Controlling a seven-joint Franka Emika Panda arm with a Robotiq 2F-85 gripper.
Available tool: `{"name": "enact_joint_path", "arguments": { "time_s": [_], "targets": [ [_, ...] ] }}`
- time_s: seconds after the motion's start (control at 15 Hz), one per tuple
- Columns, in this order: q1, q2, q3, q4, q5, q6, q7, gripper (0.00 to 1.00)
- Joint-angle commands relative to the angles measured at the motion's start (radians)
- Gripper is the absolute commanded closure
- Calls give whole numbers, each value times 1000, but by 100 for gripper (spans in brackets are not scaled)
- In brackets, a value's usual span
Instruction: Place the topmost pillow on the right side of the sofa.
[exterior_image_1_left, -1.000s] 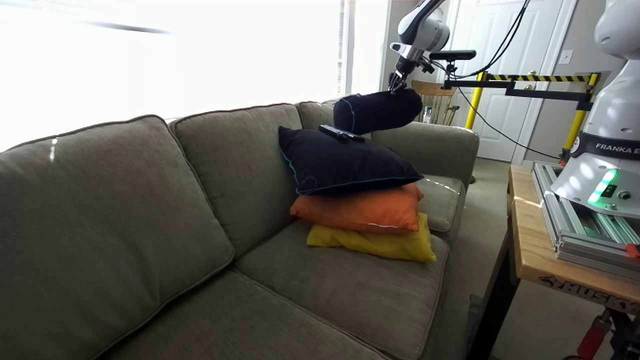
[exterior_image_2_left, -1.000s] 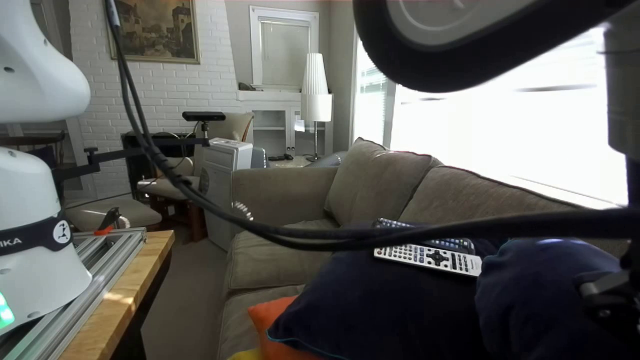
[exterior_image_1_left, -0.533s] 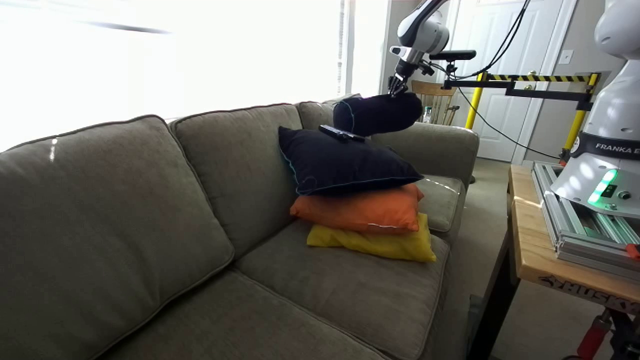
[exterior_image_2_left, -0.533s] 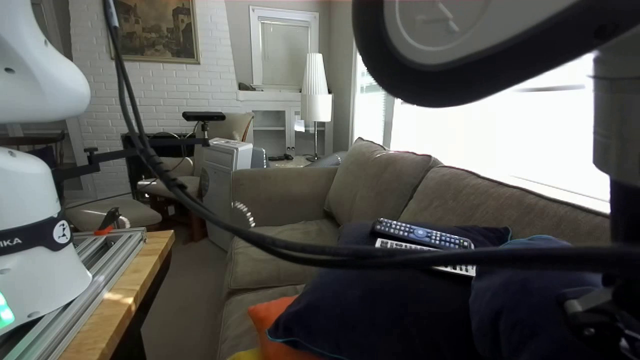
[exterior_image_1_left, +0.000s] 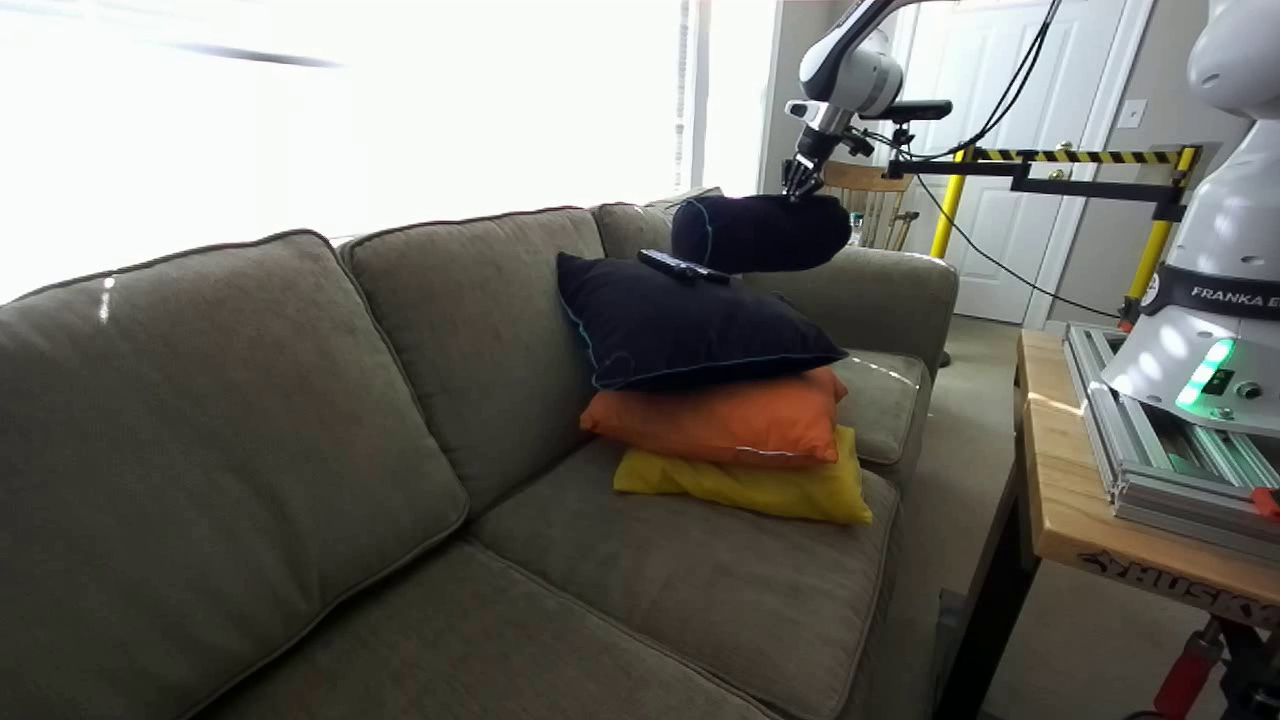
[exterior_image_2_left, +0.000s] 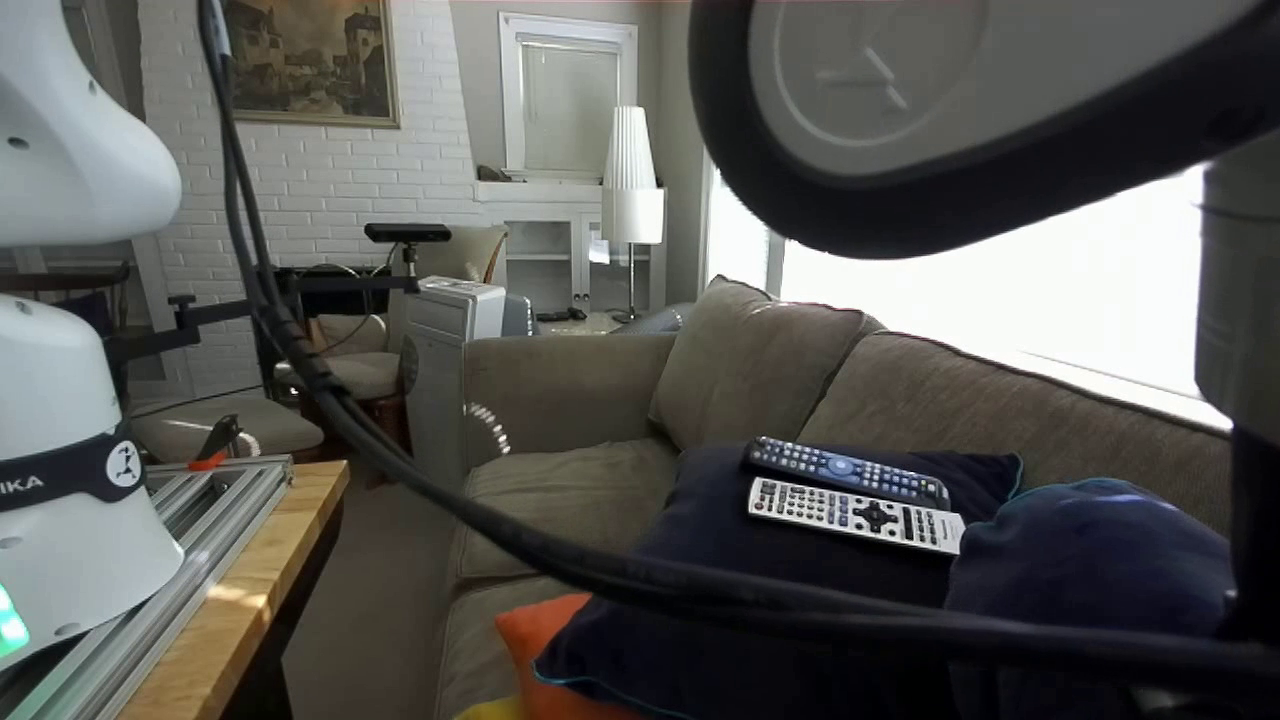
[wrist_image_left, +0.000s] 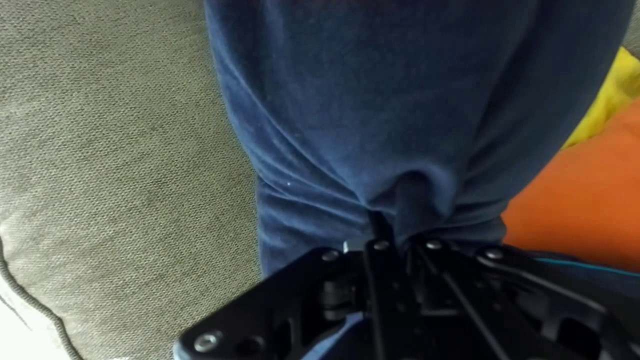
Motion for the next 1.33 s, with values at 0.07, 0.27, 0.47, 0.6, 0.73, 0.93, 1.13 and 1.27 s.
{"name": "enact_joint_path", "arguments": {
  "time_s": [0.07, 0.27, 0.47, 0.6, 0.73, 0.93, 1.13, 1.27],
  "targets": [
    [-30, 7, 1, 31, 25, -38, -75, 99],
    [-39, 10, -4, 35, 22, -40, -83, 99],
    [-44, 14, -7, 38, 22, -46, -85, 99],
    [-41, 14, -13, 38, 19, -47, -79, 99],
    [-37, 18, -19, 39, 16, -46, -69, 99],
    [-34, 24, -22, 43, 14, -44, -65, 99],
    [-33, 29, -21, 47, 15, -44, -61, 99],
    [-33, 30, -20, 47, 16, -43, -60, 99]
  ]
}}
